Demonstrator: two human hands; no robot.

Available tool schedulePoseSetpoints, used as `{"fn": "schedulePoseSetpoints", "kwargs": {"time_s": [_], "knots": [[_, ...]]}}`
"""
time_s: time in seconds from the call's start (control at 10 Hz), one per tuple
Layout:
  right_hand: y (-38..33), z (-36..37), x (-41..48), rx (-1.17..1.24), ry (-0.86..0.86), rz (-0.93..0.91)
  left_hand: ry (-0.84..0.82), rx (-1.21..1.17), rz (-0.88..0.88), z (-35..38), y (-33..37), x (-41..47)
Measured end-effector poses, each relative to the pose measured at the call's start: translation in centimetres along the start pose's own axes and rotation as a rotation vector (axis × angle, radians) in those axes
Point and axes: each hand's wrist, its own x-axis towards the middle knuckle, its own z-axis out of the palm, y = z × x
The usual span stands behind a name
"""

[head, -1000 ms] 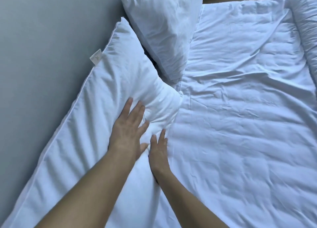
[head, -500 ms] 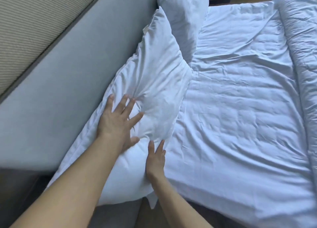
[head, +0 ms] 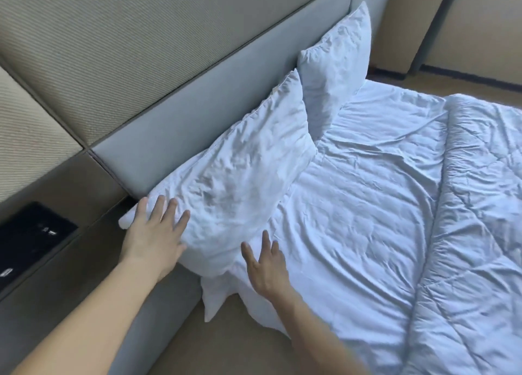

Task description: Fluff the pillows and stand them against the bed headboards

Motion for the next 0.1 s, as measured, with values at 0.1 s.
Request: {"fn": "schedulePoseSetpoints", "kwargs": {"time_s": [0.1], "knots": [[1.6,-9.39,-2.45,-0.255,0.187,-0.068,-0.008,-0.125,-0.093,-4.28,2.36,-3.92]]}}
